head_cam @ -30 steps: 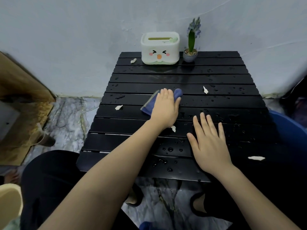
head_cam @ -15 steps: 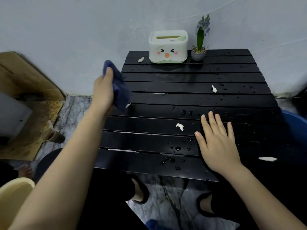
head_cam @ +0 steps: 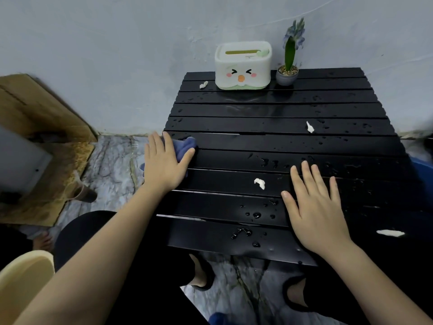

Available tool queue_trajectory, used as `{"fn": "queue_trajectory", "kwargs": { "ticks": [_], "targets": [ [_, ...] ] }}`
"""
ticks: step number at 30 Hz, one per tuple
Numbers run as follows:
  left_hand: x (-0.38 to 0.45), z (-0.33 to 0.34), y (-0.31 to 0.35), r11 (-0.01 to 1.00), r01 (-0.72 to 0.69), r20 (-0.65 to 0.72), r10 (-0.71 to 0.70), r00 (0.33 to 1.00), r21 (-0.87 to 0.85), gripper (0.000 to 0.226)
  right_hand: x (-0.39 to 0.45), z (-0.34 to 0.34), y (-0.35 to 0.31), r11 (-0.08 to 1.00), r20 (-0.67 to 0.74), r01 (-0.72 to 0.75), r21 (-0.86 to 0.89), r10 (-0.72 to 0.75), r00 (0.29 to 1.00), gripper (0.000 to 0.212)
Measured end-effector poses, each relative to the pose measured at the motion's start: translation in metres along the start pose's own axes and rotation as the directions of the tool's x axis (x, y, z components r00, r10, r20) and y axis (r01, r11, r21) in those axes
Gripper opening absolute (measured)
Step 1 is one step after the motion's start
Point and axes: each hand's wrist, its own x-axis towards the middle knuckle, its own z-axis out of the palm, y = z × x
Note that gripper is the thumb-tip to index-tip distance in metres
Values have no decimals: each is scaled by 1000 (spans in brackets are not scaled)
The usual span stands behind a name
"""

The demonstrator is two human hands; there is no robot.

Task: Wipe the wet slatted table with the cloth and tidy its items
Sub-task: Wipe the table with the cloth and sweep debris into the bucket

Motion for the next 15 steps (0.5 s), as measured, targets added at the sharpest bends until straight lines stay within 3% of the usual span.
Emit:
{"fn": "queue_trajectory", "kwargs": {
  "ticks": [5, 10, 13, 15],
  "targets": [
    [5, 8, 36, 999, 41, 18, -42, 999, 33, 74, 0, -1, -1, 1000, -1, 0, -4, 0, 1000, 66],
    [7, 16, 113, 988, -142, 45, 139, 989, 60, 66, 0, -1, -1, 1000, -5, -1, -5, 1, 1000, 65],
    [1, 22, 170, 942, -288, 92, 307, 947, -173, 72, 0, 0, -1, 1000, 1, -2, -17, 2, 1000, 65],
    [-1, 19, 201, 831, -227, 174, 357, 918, -508, 72, 0, 0, 0, 1000, 1, -3, -10, 3, 1000, 65]
  ]
}}
